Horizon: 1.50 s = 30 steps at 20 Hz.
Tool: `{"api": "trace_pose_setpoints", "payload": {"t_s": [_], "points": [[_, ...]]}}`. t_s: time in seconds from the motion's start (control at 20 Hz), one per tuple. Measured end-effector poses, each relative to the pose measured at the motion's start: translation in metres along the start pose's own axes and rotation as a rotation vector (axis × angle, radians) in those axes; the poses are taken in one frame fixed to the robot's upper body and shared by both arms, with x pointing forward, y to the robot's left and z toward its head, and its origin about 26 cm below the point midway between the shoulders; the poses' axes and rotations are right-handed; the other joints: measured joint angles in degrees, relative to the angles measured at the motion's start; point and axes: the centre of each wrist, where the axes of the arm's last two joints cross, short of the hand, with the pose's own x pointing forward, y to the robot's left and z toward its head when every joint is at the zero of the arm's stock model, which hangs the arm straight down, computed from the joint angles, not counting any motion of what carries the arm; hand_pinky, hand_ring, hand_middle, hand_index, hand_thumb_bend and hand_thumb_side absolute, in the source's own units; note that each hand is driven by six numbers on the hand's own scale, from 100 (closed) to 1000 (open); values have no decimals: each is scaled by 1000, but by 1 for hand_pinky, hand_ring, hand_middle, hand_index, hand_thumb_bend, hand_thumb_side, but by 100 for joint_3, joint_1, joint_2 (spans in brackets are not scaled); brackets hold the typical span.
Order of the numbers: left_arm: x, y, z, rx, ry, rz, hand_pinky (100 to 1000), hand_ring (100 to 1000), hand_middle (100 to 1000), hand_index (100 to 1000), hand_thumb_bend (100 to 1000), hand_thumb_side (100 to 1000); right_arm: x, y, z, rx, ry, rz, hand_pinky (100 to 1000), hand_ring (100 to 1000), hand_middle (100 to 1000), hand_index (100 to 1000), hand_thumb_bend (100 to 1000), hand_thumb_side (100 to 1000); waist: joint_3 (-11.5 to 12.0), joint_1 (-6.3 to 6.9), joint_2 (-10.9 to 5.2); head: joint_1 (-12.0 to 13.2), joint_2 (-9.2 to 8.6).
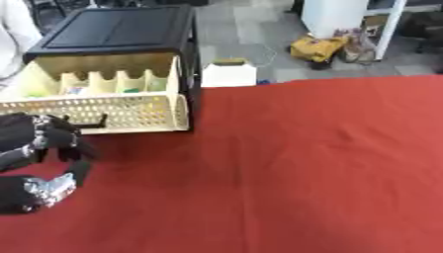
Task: Pick up objects from table and place into drawer.
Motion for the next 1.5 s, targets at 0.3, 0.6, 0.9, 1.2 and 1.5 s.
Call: {"api": "trace_pose_setpoints", "payload": {"t_s": [0.3, 0.6, 0.9, 1.2, 1.5], "points": [[-1, -5, 1, -72, 50, 23, 403, 573, 581, 898, 100, 1000, -2, -1, 2, -24, 5, -7, 619, 784, 519, 688, 247, 683, -47, -8, 39, 26, 3], [-1, -5, 1, -90, 74, 35, 405, 571, 594, 907, 100, 1000, -6, -3, 5, -46, 19, -14, 619, 784, 517, 686, 258, 671, -117, -63, 71, -31, 129], [0, -3, 1, -97, 104, 34, 405, 579, 605, 908, 100, 1000, -8, -4, 8, -58, 32, -21, 620, 785, 516, 684, 260, 672, -151, -115, 91, -83, 147], [0, 0, 0, -117, 146, 34, 408, 588, 609, 906, 100, 1000, -10, -4, 9, -68, 38, -23, 621, 786, 516, 683, 260, 672, -180, -148, 112, -71, 141], [1, 5, -1, -115, 172, 22, 409, 595, 610, 916, 100, 1000, -12, -6, 10, -88, 49, -29, 622, 787, 515, 681, 249, 668, -232, -165, 140, -60, 118]]}}
